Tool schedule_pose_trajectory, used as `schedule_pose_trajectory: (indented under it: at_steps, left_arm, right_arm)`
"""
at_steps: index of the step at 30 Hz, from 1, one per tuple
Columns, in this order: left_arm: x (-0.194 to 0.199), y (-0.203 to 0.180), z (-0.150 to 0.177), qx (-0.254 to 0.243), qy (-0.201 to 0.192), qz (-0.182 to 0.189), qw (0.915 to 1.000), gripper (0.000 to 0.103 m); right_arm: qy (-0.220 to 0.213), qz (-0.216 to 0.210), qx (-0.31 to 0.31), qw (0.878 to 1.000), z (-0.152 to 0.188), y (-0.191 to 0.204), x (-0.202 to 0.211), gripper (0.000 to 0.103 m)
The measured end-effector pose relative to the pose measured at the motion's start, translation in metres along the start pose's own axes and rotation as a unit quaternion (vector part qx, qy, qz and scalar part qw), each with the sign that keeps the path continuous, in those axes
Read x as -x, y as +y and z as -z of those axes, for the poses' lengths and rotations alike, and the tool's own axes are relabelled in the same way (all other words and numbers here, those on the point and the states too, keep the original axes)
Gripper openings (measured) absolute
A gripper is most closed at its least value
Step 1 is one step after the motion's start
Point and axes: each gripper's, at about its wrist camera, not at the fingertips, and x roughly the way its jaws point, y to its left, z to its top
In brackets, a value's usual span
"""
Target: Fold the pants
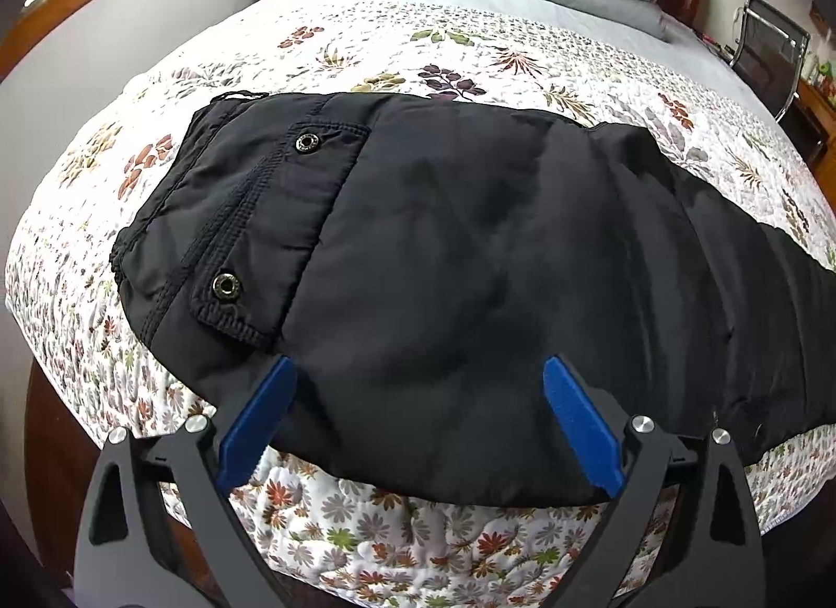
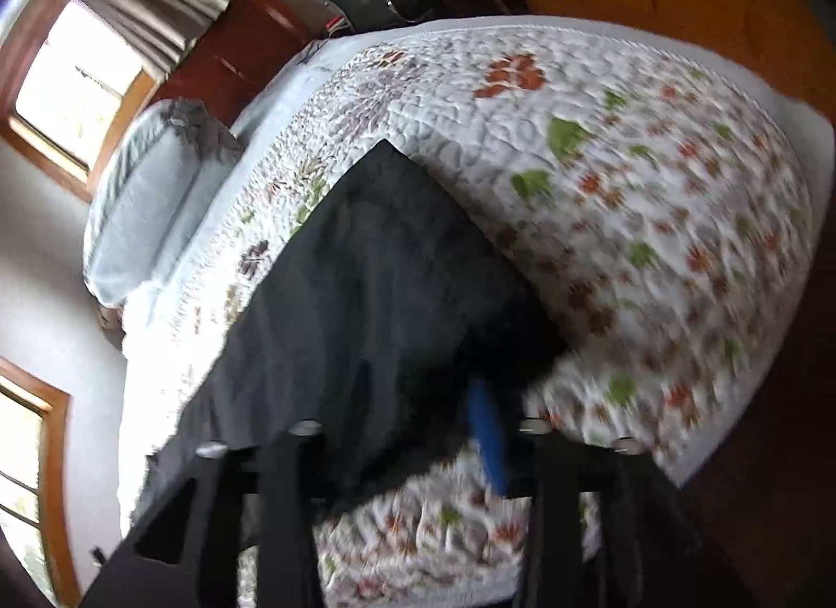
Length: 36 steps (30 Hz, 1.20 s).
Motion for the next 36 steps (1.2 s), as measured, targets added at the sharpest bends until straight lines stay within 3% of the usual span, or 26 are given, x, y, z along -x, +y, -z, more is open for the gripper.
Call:
schedule_pose_trajectory:
  at_steps: [6, 10, 17, 23, 26, 28, 31, 36]
  left_arm:
    - [0.008, 0.006, 0.002, 0.012, -0.003, 0.004, 0.9999, 0.096]
    - [0.018, 0.012, 0.006, 0.03, -0.017, 0.013, 0.9993, 0.096]
    - [0.019, 0.02, 0.011, 0.051, -0.02, 0.012, 0.9984, 0.096]
    - [0.02, 0.021, 0.014, 0.046, -0.014, 0.011, 0.9988, 0.096]
    - [0.025, 0.022, 0.022, 0.034, -0.006, 0.01, 0.9993, 0.096]
    - [0.03, 0.026, 0.03, 0.032, -0.002, 0.006, 0.9995, 0.096]
    - [0.034, 0.037, 0.039, 0.051, 0.004, 0.0, 0.9987, 0.096]
    - [0.032, 0.068, 0.056, 0.134, 0.026, -0.003, 0.9907, 0.096]
  right_arm:
    - [-0.011, -0.082, -0.105, 0.991, 0.01, -0.042, 0.022, 0.055]
    - [-0.003, -0.069, -0.105, 0.992, 0.01, -0.042, 0.015, 0.064]
    - [0.013, -0.087, -0.125, 0.988, 0.006, -0.038, -0.015, 0.065]
    - [0.02, -0.076, -0.112, 0.991, -0.001, -0.02, -0.029, 0.065]
    - [0.017, -0.052, -0.089, 0.994, -0.004, -0.01, -0.031, 0.047]
    - [0.012, -0.042, -0.078, 0.996, -0.006, -0.006, -0.03, 0.025]
    - [0.005, -0.06, -0.072, 0.996, -0.008, -0.003, -0.025, 0.015]
    - [-0.004, -0.056, -0.045, 0.997, -0.011, 0.009, -0.016, 0.014]
